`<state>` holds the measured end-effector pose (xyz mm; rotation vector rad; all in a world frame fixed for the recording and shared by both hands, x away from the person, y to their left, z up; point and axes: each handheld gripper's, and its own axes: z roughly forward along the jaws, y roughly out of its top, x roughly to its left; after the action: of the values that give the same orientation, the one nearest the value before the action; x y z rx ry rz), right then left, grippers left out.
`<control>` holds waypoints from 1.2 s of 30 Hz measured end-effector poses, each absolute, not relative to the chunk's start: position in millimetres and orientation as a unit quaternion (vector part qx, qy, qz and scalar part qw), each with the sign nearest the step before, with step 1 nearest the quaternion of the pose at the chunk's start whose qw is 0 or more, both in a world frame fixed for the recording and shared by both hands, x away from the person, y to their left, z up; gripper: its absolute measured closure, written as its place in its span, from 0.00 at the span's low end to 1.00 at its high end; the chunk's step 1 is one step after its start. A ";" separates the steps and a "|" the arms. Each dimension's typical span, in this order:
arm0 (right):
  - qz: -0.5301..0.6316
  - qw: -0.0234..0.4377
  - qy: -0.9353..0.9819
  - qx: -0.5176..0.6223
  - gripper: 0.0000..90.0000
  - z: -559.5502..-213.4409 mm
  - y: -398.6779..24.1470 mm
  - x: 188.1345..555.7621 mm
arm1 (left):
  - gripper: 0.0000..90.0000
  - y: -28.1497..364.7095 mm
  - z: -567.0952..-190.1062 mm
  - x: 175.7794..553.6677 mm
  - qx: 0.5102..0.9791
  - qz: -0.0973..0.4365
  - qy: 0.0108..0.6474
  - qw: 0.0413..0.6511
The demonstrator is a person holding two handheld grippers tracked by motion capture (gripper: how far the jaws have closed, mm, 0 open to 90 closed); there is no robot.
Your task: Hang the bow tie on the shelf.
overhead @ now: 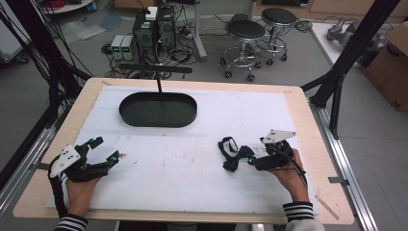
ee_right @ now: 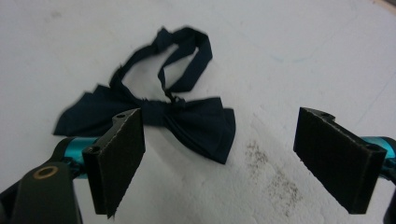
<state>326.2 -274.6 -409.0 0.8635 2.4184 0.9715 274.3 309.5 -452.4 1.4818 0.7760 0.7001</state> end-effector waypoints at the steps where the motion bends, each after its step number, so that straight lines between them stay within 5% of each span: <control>1: 0.336 0.194 0.869 0.308 0.17 -411.0 -273.7 327.2 | 0.17 309.4 -452.4 274.1 0.644 0.304 0.337 0.616; 36: 0.266 0.172 0.914 0.253 0.52 -427.3 -255.0 344.6 | 0.17 310.0 -452.4 274.4 0.643 0.302 0.339 0.617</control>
<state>344.6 -255.0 -427.3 0.7183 2.5933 0.7556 274.4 310.0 -452.4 1.4798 0.7797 0.6963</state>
